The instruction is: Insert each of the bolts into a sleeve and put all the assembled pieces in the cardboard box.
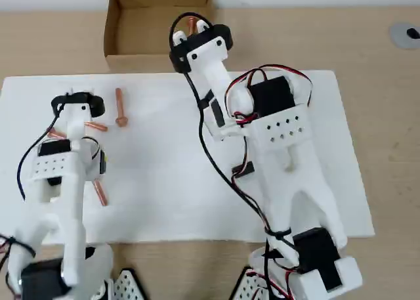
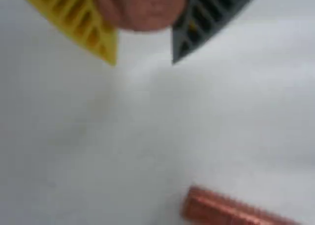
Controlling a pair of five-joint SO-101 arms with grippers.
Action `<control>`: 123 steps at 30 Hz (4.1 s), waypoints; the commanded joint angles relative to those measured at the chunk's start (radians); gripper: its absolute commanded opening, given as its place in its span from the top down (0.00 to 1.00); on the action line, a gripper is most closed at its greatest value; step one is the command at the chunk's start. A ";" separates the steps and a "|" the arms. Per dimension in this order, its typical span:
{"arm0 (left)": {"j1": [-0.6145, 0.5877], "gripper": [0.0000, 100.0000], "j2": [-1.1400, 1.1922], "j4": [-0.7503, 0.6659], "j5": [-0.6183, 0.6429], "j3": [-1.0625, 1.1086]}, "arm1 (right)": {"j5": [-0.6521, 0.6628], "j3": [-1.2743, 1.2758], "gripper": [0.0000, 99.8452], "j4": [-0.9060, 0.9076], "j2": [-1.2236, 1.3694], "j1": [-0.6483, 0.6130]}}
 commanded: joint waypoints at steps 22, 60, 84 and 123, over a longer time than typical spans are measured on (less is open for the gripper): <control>0.008 0.82 0.377 0.138 0.167 -0.342 | 0.008 0.001 0.84 0.020 -0.045 0.013; 0.006 0.95 0.377 0.132 0.555 -0.229 | 0.009 0.001 0.84 0.034 -0.045 0.015; 0.089 0.99 -0.526 0.532 0.442 -0.582 | 0.009 0.008 0.84 0.021 -0.036 0.079; 0.049 0.99 -1.455 -0.068 0.450 0.460 | 0.304 -1.184 0.83 0.066 1.194 0.059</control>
